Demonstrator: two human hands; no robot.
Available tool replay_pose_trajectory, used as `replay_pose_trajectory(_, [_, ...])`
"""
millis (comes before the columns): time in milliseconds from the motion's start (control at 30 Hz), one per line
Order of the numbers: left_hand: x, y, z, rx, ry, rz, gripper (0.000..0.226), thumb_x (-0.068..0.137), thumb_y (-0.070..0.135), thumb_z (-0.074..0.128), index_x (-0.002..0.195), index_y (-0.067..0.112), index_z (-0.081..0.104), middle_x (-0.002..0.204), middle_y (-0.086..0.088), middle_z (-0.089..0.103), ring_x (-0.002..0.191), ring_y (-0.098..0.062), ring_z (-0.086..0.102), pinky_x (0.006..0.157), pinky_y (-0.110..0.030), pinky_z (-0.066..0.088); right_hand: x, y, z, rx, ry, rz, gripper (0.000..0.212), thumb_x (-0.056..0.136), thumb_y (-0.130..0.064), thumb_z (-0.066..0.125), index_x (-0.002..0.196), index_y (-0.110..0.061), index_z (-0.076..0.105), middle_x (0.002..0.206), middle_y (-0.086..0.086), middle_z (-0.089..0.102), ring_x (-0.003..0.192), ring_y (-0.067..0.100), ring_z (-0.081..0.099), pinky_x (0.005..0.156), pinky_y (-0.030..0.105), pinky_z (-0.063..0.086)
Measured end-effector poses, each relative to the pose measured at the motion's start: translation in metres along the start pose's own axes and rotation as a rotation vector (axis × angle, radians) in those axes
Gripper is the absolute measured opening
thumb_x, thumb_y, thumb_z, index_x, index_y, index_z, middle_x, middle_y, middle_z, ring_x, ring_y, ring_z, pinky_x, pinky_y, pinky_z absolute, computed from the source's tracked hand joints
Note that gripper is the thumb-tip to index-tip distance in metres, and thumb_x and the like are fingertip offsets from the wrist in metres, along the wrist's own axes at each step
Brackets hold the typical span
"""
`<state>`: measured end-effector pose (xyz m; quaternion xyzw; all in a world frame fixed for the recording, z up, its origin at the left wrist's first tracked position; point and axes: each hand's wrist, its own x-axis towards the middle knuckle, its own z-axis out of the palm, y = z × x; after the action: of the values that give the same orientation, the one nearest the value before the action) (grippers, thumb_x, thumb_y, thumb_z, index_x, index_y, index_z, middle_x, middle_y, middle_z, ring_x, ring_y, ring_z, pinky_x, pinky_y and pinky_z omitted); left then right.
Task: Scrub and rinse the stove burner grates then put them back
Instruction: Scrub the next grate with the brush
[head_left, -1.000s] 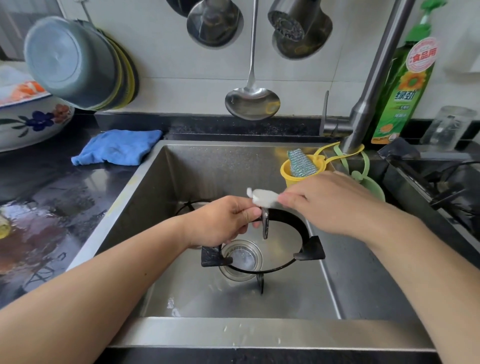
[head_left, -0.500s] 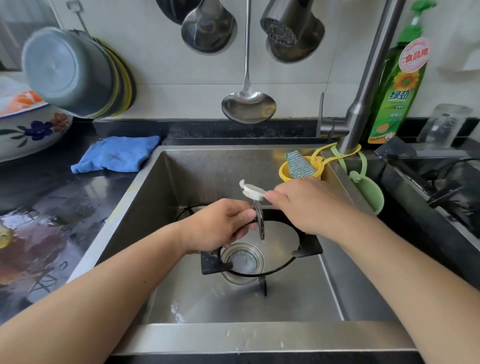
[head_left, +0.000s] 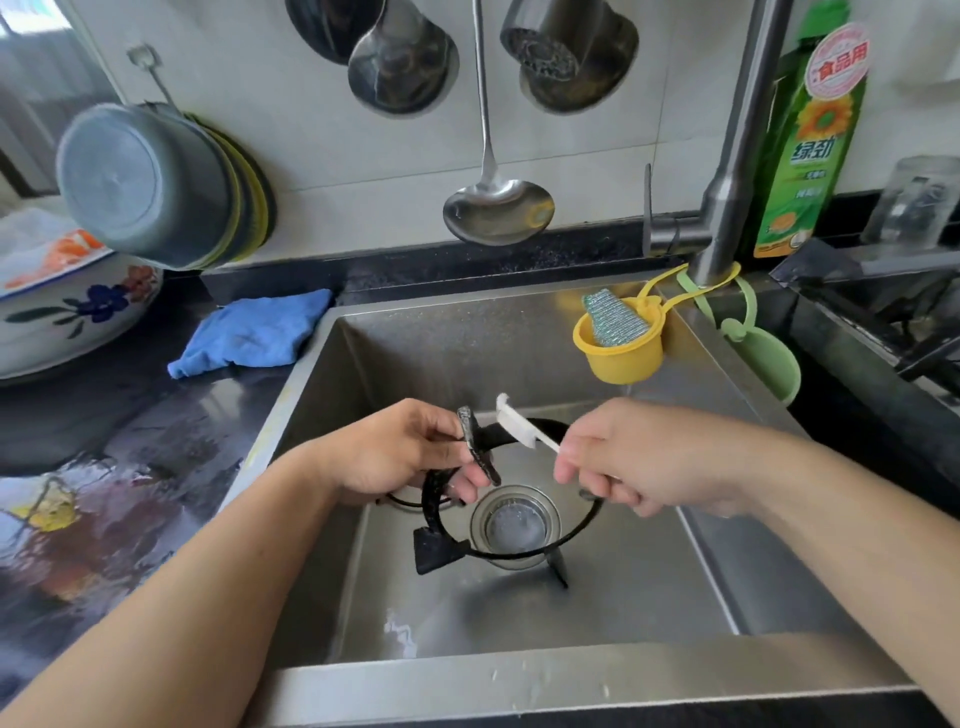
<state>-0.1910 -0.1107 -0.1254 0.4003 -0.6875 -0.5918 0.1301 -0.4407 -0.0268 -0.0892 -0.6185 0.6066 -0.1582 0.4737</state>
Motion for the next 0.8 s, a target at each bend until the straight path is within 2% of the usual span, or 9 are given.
replay_pose_trajectory(100, [0.001,-0.001,-0.002,-0.005,-0.009,0.01,0.028,0.102,0.003,0.055,0.108,-0.024,0.058,0.093,-0.018,0.075,0.086,-0.031,0.072,0.085,-0.039,0.056,-0.003,-0.001,0.015,0.041,-0.126,0.03,0.029,0.107,-0.022,0.036,0.099,-0.007,0.059,0.069,0.0,0.043,0.049,0.009,0.036,0.044,0.019,0.029])
replay_pose_trajectory(167, [0.002,-0.002,0.002,-0.037,0.015,0.009,0.029,0.101,0.007,0.055,0.107,-0.021,0.06,0.092,-0.018,0.073,0.082,-0.029,0.07,0.08,-0.038,0.057,0.0,-0.004,0.028,0.111,-0.149,0.051,0.025,0.107,-0.02,0.035,0.093,-0.012,0.054,0.067,0.0,0.04,0.047,0.009,0.033,0.043,0.019,0.027])
replay_pose_trajectory(233, [0.005,-0.001,0.005,-0.039,0.062,0.009,0.028,0.101,0.009,0.055,0.102,-0.02,0.06,0.088,-0.02,0.07,0.077,-0.029,0.069,0.075,-0.035,0.058,0.012,-0.008,0.037,0.21,-0.096,0.045,0.024,0.105,-0.015,0.036,0.086,-0.015,0.051,0.061,-0.002,0.04,0.045,0.009,0.031,0.04,0.019,0.025])
replay_pose_trajectory(333, [0.009,0.003,0.01,0.007,0.093,0.019,0.024,0.103,0.01,0.056,0.087,-0.005,0.066,0.082,-0.025,0.066,0.073,-0.031,0.067,0.067,-0.031,0.056,0.029,-0.008,0.036,0.316,-0.02,0.031,0.026,0.104,-0.013,0.037,0.081,-0.016,0.049,0.057,-0.002,0.038,0.043,0.01,0.027,0.041,0.018,0.022])
replay_pose_trajectory(400, [0.009,0.004,0.01,0.023,0.104,0.009,0.024,0.103,0.01,0.055,0.087,-0.005,0.065,0.077,-0.022,0.065,0.071,-0.031,0.066,0.064,-0.029,0.055,0.025,-0.003,0.032,0.373,-0.099,0.049,0.026,0.103,-0.013,0.036,0.081,-0.015,0.049,0.055,-0.002,0.039,0.041,0.009,0.028,0.038,0.016,0.024])
replay_pose_trajectory(500, [0.006,0.001,0.008,0.031,0.127,0.006,0.028,0.103,0.009,0.055,0.089,-0.014,0.059,0.075,-0.021,0.064,0.073,-0.032,0.063,0.068,-0.031,0.054,0.005,0.002,0.033,0.22,-0.186,0.115,0.022,0.103,-0.014,0.035,0.086,-0.014,0.049,0.061,0.0,0.038,0.045,0.01,0.03,0.04,0.019,0.024])
replay_pose_trajectory(700, [0.01,0.011,0.019,0.062,0.113,0.058,0.024,0.104,0.005,0.053,0.085,-0.004,0.063,0.071,-0.018,0.065,0.066,-0.029,0.064,0.068,-0.033,0.055,0.033,-0.009,0.032,0.281,0.038,-0.004,0.027,0.105,-0.012,0.035,0.081,-0.014,0.049,0.064,0.003,0.039,0.047,0.011,0.03,0.044,0.023,0.023])
replay_pose_trajectory(800, [0.005,0.008,0.016,0.064,0.125,0.029,0.023,0.103,0.004,0.053,0.084,-0.005,0.062,0.069,-0.013,0.066,0.066,-0.026,0.064,0.062,-0.024,0.052,0.019,-0.001,0.03,0.284,-0.132,0.056,0.026,0.104,-0.015,0.036,0.082,-0.014,0.049,0.061,0.001,0.039,0.043,0.009,0.03,0.039,0.019,0.025])
